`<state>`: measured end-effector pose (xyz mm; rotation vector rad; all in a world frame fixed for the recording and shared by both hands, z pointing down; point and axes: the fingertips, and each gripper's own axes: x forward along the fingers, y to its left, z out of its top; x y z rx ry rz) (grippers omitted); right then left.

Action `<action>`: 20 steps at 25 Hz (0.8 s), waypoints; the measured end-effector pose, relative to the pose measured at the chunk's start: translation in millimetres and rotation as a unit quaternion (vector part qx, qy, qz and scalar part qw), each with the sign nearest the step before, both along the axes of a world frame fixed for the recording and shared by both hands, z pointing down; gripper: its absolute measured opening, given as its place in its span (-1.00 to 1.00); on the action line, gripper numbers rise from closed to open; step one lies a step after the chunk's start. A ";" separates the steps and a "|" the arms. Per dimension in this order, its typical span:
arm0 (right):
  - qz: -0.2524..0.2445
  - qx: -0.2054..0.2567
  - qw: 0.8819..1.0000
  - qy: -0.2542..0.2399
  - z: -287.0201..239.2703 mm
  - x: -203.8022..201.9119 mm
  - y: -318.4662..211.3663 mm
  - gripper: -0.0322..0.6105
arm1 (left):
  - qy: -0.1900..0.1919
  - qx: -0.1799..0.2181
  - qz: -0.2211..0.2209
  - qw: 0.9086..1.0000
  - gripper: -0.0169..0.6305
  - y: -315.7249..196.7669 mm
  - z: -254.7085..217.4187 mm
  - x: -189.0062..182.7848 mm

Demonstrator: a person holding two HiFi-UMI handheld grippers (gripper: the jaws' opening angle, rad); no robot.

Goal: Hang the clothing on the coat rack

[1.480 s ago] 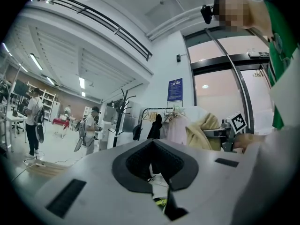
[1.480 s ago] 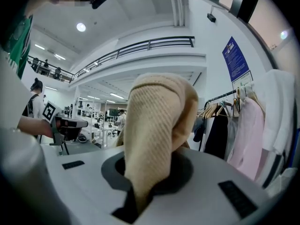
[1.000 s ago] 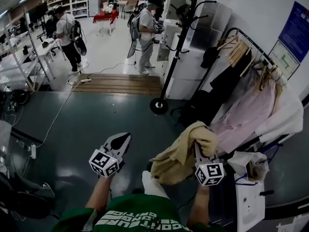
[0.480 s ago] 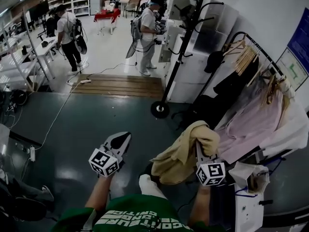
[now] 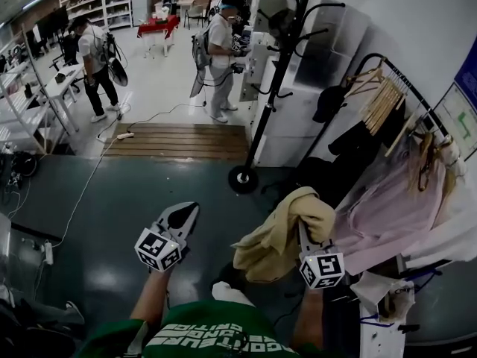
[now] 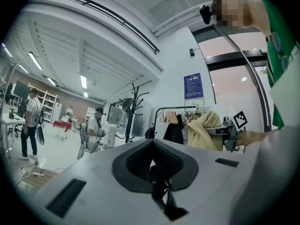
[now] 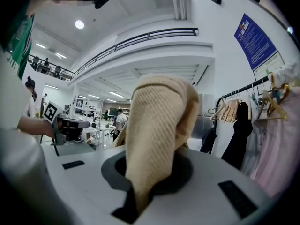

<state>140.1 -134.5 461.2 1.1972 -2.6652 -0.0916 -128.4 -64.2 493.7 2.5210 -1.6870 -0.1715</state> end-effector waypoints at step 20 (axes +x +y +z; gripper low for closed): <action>0.011 0.022 1.000 -0.009 -8.2 1.8 -176.7 -0.77 | -0.012 0.012 0.010 1.000 -0.97 -180.5 -9.1 2.5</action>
